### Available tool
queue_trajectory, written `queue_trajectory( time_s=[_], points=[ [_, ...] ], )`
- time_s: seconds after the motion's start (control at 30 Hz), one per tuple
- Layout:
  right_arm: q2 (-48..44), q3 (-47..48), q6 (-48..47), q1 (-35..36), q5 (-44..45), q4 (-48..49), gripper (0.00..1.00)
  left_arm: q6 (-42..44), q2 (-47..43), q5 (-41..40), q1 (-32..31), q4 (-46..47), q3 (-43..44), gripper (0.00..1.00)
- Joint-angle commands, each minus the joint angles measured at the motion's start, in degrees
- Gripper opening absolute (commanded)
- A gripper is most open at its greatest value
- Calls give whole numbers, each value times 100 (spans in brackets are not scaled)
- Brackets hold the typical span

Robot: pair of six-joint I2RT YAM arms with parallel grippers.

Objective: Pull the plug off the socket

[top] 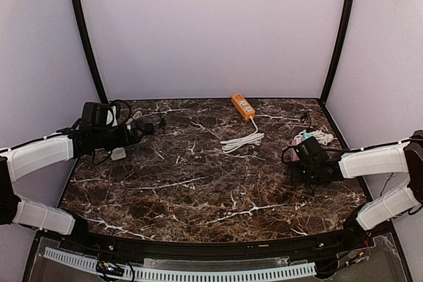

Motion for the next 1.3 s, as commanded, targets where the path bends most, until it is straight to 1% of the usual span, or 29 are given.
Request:
queue_trajectory(
  time_s=[0.0, 0.13, 0.4, 0.47, 0.53, 0.57, 0.67, 0.7, 0.87, 0.93, 0.97, 1.07, 1.17, 1.27],
  points=[
    [213, 161, 26, -50, -8, 169, 79, -41, -13, 8, -23, 7, 68, 100],
    [387, 231, 22, -65, -21, 167, 72, -31, -10, 0, -27, 9, 69, 100],
    [647, 334, 91, -74, 0, 188, 69, -24, 8, 14, -24, 12, 62, 100],
    [688, 350, 112, -74, 6, 207, 67, -22, 14, 19, -28, 23, 61, 99],
    [685, 329, 102, -73, -17, 266, 64, -28, 19, 30, -24, 40, 61, 100],
    [665, 315, 92, -73, -32, 301, 60, -29, 29, 42, -23, 56, 65, 100],
    [543, 212, 8, -65, -125, 512, 44, -30, 42, 45, -23, 71, 76, 100],
    [493, 177, 6, -65, -103, 567, 40, -35, 44, 44, -25, 73, 78, 100],
    [231, -82, 25, -26, 121, 903, 38, -39, 43, 50, -24, 81, 74, 100],
    [206, -108, -2, 6, 138, 966, 35, -44, 42, 53, -28, 82, 70, 100],
    [220, -102, -41, 50, 148, 993, 33, -47, 39, 57, -30, 82, 70, 100],
    [291, 12, -161, 323, 261, 934, 32, -48, 28, 51, -27, 82, 69, 100],
    [402, 171, -223, 770, 400, 765, 32, -48, 7, 56, -31, 72, 69, 100],
    [472, 246, -212, 1176, 289, 721, 31, -40, -13, 56, -32, 61, 67, 100]
  ],
)
